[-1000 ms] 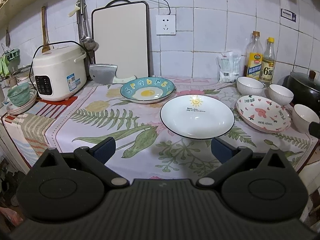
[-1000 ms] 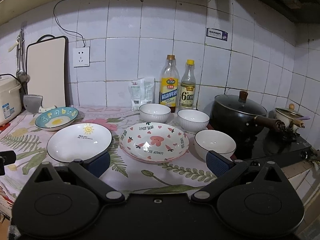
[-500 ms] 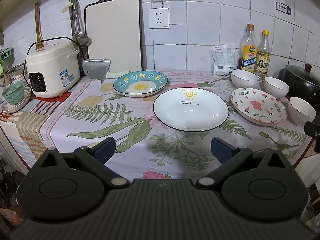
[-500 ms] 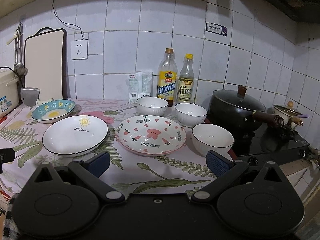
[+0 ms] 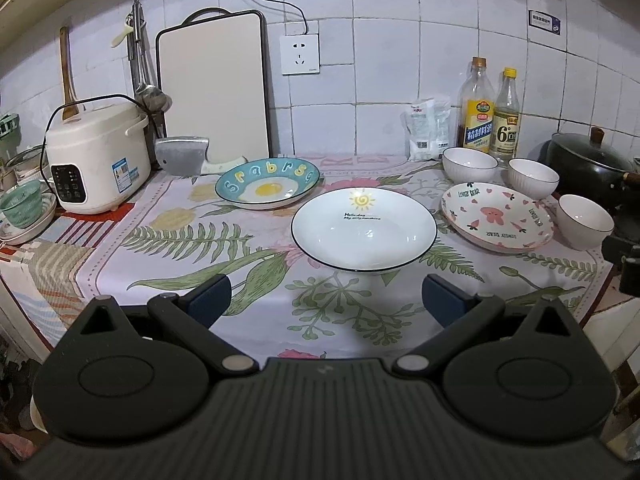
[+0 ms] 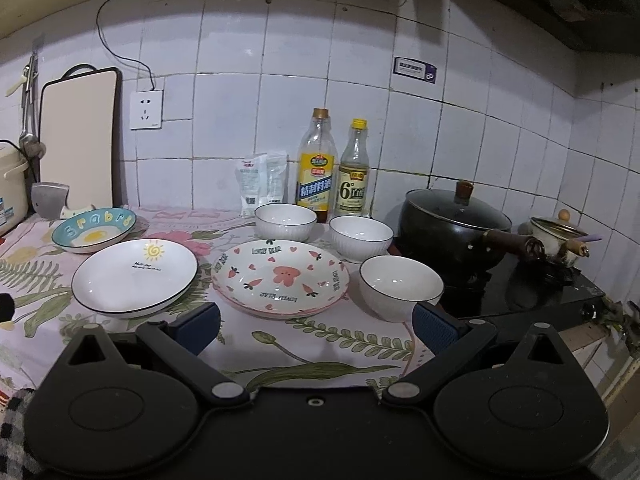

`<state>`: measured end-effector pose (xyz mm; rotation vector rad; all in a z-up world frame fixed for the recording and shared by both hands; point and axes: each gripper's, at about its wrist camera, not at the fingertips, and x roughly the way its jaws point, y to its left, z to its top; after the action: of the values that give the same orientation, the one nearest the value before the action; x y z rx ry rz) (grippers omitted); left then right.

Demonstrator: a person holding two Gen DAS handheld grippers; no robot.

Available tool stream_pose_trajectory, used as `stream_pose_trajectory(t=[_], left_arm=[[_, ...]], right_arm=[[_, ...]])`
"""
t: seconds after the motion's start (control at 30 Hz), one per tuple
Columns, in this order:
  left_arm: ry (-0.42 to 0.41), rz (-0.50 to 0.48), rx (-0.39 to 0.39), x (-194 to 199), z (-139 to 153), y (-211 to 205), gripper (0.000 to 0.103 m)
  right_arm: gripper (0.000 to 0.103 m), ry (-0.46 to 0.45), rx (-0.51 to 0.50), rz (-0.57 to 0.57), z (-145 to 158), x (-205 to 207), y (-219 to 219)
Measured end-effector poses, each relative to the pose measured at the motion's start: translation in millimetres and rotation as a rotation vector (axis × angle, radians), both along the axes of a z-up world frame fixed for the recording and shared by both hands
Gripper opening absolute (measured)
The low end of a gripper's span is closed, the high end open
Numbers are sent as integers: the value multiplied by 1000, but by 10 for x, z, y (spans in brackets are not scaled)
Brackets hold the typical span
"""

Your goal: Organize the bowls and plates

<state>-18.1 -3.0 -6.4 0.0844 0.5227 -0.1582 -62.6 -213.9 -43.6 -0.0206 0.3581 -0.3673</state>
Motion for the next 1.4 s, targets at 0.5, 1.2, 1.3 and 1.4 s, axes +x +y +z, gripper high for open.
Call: stream_pose_trajectory(t=[0.5, 1.2, 1.3, 1.4], left_arm=[[2, 13, -2, 25, 9, 68, 103], [32, 45, 0, 510, 0, 195, 103], [-3, 65, 7, 643, 24, 264, 103], [-32, 27, -59, 790, 42, 359, 103]], right_arm=[[103, 13, -5, 2, -22, 60, -21], [103, -5, 10, 168, -98, 514, 127], [103, -19, 36, 247, -133, 715, 183], [103, -17, 68, 319, -174, 959, 250]])
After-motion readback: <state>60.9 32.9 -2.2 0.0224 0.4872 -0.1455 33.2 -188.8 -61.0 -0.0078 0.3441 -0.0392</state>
